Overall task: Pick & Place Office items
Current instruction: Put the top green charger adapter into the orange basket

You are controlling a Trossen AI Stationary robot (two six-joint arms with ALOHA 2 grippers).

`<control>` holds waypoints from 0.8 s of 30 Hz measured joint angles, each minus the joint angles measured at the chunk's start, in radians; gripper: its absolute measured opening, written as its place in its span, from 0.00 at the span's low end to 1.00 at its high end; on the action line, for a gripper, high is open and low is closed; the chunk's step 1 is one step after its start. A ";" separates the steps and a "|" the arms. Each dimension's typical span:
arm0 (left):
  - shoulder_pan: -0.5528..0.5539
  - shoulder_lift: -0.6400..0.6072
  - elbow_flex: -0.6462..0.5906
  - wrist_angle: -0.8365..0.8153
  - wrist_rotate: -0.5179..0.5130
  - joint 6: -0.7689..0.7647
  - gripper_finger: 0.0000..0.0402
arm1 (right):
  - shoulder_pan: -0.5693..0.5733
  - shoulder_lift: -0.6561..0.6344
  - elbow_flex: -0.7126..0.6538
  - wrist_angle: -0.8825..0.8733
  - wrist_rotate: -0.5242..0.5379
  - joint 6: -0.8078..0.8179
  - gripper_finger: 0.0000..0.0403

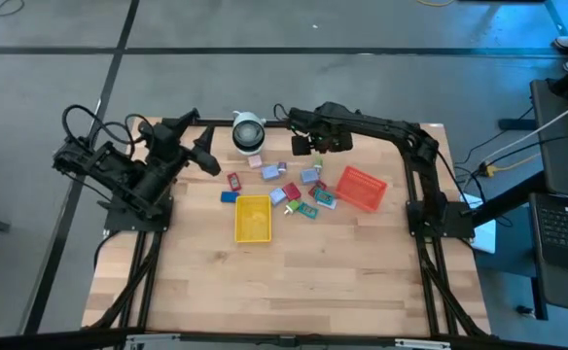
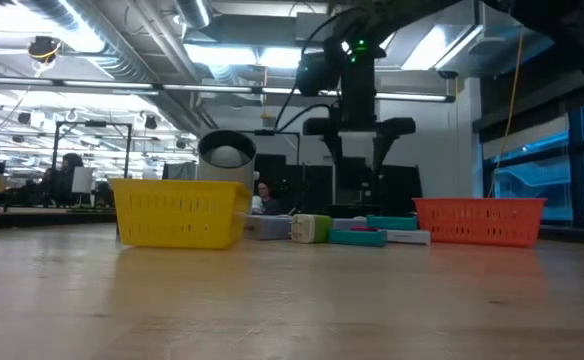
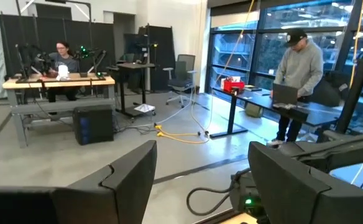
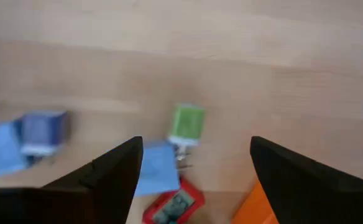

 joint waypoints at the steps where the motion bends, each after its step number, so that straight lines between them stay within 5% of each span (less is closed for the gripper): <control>1: 0.000 -0.001 0.000 0.000 0.000 0.002 0.63 | -0.003 0.005 0.000 -0.001 0.005 0.022 0.75; 8: -0.013 -0.008 0.000 0.001 0.000 0.002 0.62 | -0.017 0.009 -0.039 0.008 0.000 0.073 0.67; 14: -0.031 -0.007 0.000 0.001 0.000 0.002 0.62 | -0.035 0.010 -0.195 0.148 -0.166 0.108 0.64; 24: -0.059 -0.007 0.000 0.001 0.000 0.001 0.62 | -0.042 0.009 -0.270 0.328 -0.175 0.178 0.64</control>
